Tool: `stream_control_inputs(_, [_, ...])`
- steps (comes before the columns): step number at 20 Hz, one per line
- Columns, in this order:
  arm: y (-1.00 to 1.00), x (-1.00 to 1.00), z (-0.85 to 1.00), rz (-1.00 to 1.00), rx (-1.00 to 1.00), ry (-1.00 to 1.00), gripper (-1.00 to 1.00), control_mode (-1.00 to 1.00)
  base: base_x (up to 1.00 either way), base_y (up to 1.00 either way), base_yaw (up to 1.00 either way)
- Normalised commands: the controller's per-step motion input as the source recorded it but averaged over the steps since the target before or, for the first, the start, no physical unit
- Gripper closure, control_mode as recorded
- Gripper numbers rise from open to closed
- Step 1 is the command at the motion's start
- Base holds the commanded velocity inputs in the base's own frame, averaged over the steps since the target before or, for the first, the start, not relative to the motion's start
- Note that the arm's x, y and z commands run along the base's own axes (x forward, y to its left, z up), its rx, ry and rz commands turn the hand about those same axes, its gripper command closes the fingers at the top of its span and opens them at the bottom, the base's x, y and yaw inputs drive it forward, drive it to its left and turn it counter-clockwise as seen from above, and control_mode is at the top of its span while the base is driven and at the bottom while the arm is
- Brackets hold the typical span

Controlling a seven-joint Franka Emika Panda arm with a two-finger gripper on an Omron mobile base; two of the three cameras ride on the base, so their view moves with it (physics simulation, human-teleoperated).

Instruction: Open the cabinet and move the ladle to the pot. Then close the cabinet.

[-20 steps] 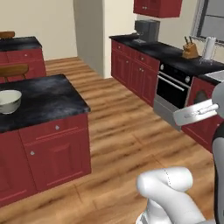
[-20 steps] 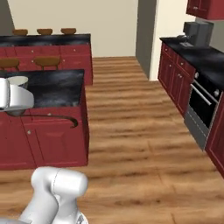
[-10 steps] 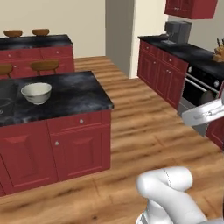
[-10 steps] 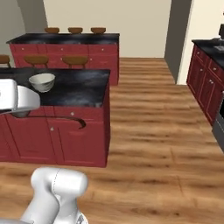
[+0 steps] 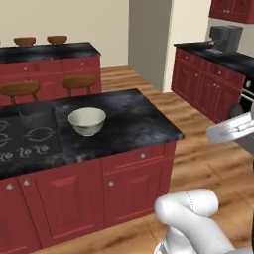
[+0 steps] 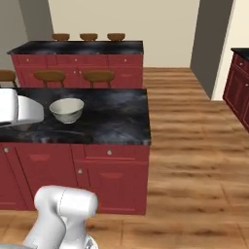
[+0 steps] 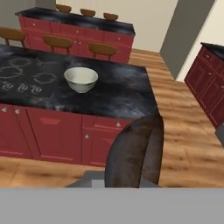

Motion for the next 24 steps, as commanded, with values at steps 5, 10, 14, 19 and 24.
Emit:
stream_control_inputs(5, [0.00, 0.00, 0.00, 0.00, 0.00, 0.00, 1.00, 1.00, 0.99, 1.00, -0.09])
stream_control_inputs(10, [0.00, 0.00, 0.00, 0.00, 0.00, 0.00, 1.00, 1.00, 0.92, 1.00, -0.07])
stream_control_inputs(14, [0.00, 0.00, 0.00, 0.00, 0.00, 0.00, 1.00, 1.00, 0.87, 1.00, -0.06])
stream_control_inputs(19, [0.00, 0.00, 0.00, 0.00, 0.00, 0.00, 1.00, 1.00, 0.82, 0.87, -0.02])
stream_control_inputs(24, [0.49, 0.60, -0.12, 0.01, 0.00, 0.09, 1.00, -1.00, 0.36, 0.30, 0.00])
